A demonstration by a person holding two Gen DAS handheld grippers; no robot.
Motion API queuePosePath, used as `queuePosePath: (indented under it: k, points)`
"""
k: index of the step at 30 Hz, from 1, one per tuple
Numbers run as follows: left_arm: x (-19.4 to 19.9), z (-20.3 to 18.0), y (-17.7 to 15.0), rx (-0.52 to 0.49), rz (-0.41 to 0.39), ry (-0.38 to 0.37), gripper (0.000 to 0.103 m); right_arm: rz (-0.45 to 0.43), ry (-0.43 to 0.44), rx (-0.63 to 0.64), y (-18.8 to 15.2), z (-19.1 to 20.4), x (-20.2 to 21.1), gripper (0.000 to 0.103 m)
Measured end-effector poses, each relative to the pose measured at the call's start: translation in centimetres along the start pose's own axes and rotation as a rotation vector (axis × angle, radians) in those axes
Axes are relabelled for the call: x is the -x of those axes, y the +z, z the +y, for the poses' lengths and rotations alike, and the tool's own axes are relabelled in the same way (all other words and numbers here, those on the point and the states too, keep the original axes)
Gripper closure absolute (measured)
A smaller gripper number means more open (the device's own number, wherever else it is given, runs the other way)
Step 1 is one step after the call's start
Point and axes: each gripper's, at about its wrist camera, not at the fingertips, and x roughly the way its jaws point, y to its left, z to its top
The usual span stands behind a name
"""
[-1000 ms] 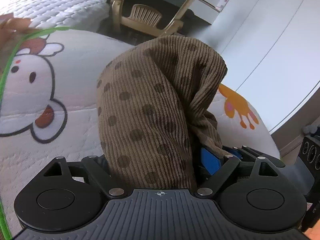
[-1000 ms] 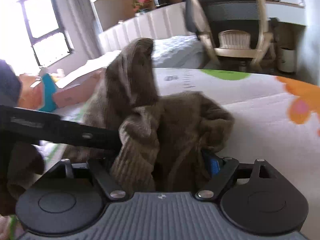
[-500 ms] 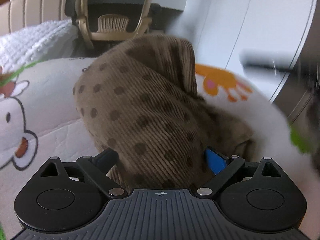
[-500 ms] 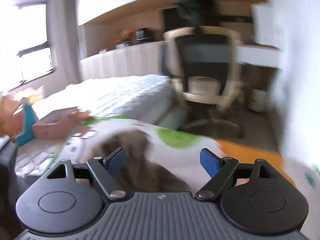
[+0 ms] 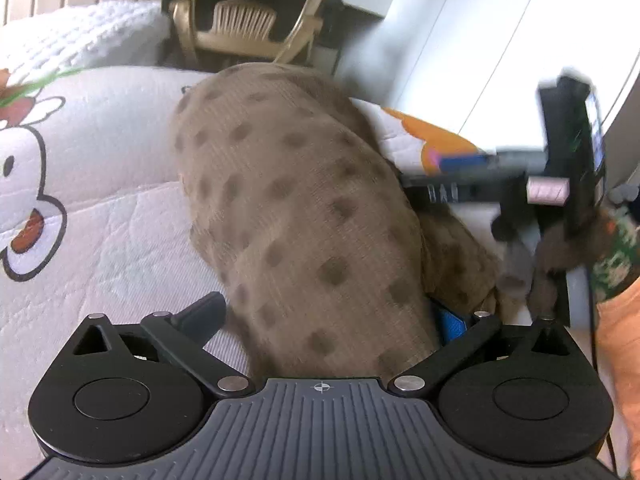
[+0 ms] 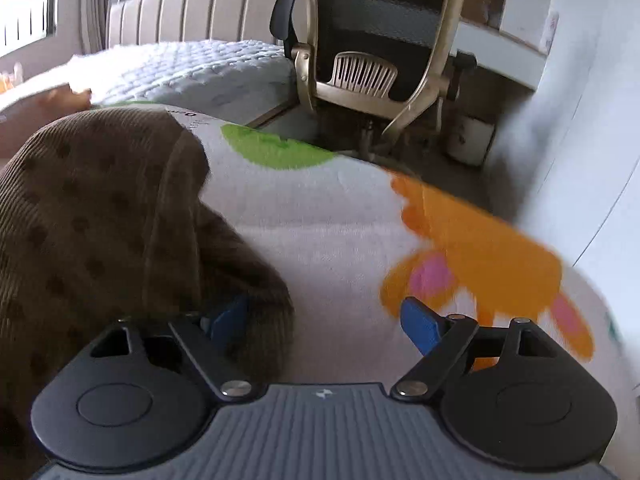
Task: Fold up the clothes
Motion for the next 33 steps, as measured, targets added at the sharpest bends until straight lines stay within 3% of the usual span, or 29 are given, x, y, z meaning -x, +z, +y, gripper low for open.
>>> queuePosePath:
  k: [3, 7, 10, 13, 18, 21, 28, 31, 33]
  points:
    - [0.9, -0.6, -1.5, -0.066, -0.032, 0.013, 0.0, -0.006, 0.025, -0.052, -0.8, -0.4, 0.3, 0.019]
    - [2.9, 0.0, -0.3, -0.103, 0.042, -0.089, 0.0, -0.003, 0.052, -0.075, -1.8, -0.9, 1.1, 0.019]
    - [6.2, -0.1, 0.6, -0.121, -0.105, -0.07, 0.0, 0.001, 0.062, -0.054, -2.2, -1.1, 2.3, 0.019]
    - [7.7, -0.9, 2.1, -0.141, -0.223, -0.123, 0.0, -0.032, 0.046, -0.014, -1.3, -1.2, 4.3, 0.019]
    - [2.3, -2.8, 3.1, -0.162, -0.103, -0.147, 0.0, -0.043, 0.099, 0.059, 1.9, 1.4, 3.1, 0.019]
    - [-0.1, -3.8, 2.8, -0.205, -0.093, -0.121, 0.0, -0.049, 0.131, 0.102, 3.8, 3.0, 2.3, 0.018]
    - [-1.5, -5.6, 2.4, -0.305, -0.094, -0.066, 0.0, -0.061, 0.206, 0.204, 8.3, 6.6, 0.6, 0.018]
    - [-1.5, -6.1, 1.9, -0.352, -0.088, -0.05, 0.0, -0.066, 0.028, 0.267, 6.5, 6.2, -0.7, 0.017]
    - [-0.7, -5.7, 1.8, -0.362, -0.076, -0.089, 0.0, -0.06, -0.106, 0.3, 4.8, 5.2, -1.5, 0.017]
